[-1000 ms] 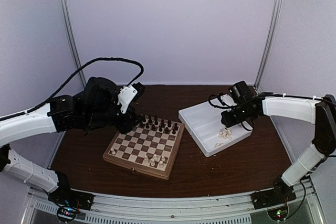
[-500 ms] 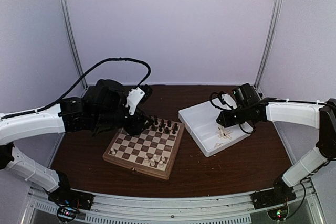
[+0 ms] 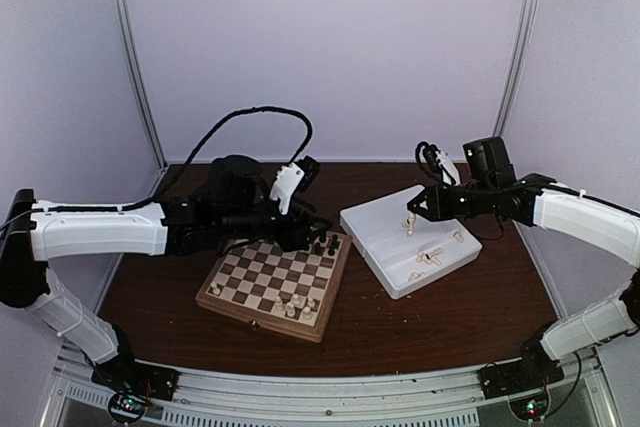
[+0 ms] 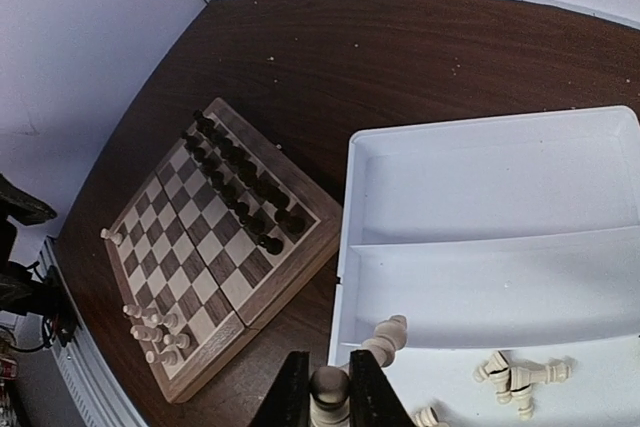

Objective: Set up the chess pieces on the board
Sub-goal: Place the chess piece in the storage box.

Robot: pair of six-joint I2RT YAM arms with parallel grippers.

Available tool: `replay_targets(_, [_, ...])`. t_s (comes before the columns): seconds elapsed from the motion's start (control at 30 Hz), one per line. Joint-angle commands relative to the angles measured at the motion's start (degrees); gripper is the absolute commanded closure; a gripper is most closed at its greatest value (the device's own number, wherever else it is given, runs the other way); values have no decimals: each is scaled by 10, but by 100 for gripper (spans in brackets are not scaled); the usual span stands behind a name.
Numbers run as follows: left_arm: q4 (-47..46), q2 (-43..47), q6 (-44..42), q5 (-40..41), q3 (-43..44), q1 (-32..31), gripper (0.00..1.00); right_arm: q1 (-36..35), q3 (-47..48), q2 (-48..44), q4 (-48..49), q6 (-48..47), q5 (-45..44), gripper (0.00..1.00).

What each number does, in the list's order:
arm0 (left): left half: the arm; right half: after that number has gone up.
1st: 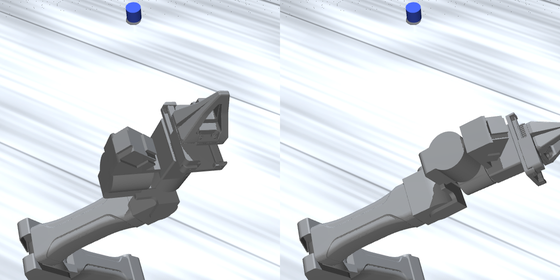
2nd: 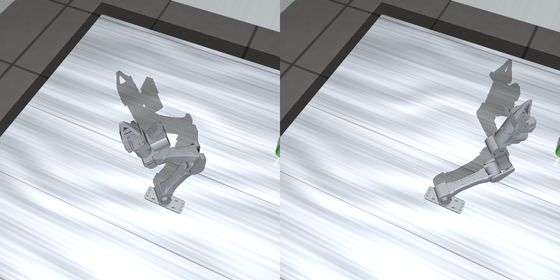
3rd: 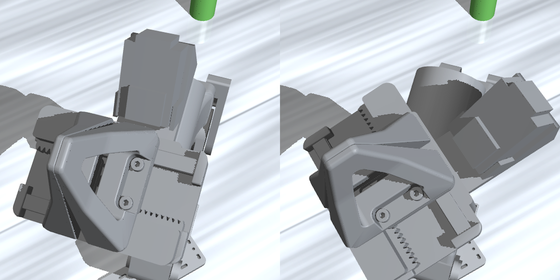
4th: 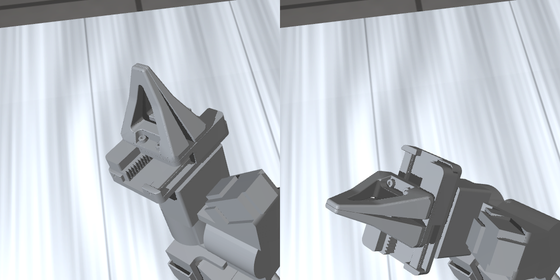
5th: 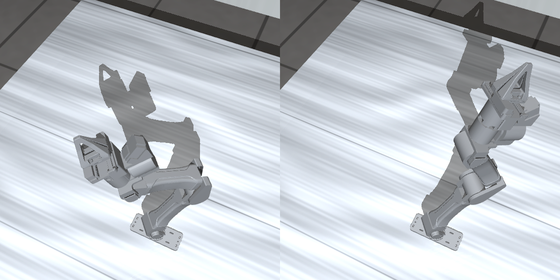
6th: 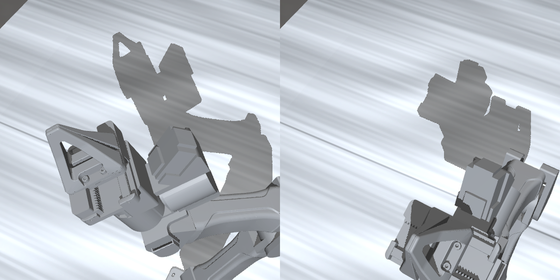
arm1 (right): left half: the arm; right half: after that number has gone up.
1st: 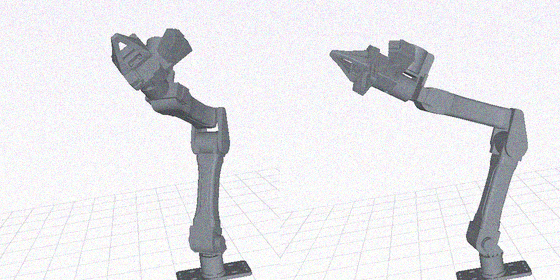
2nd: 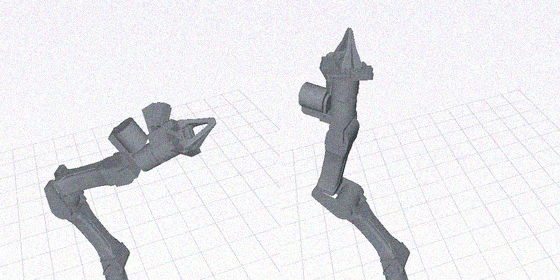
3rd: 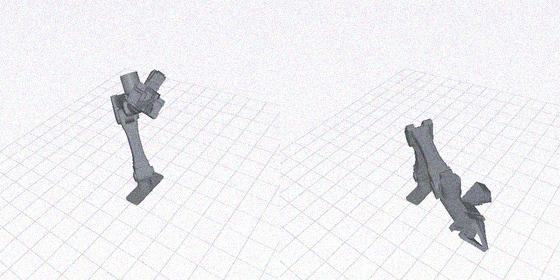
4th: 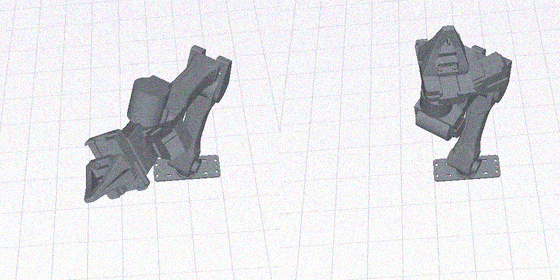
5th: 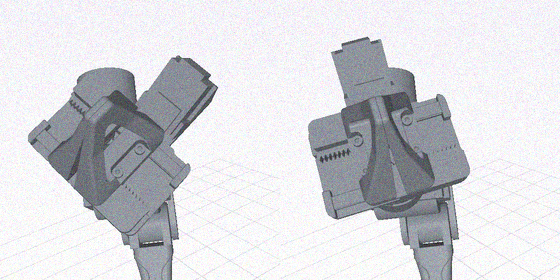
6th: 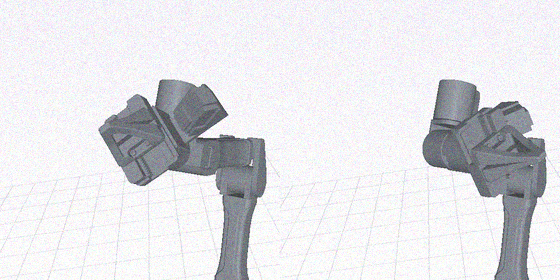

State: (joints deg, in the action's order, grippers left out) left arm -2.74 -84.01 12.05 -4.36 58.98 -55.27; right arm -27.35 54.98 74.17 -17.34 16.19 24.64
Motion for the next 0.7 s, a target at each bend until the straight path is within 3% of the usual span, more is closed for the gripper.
replay_targets(0.0, [-178,-39,-28,-104,-20,13,48,-3,29,-23,-25,32,61,83])
replay_targets(0.33, [-494,-134,-76,-170,-79,23,41,-3,77,-57,-30,86,215,83])
replay_targets(0.53, [-532,-203,-98,-240,-31,25,41,-4,101,-62,-63,96,229,83])
replay_targets(0.67, [-533,-228,-102,-246,-5,26,39,-5,96,-63,-39,125,247,83])
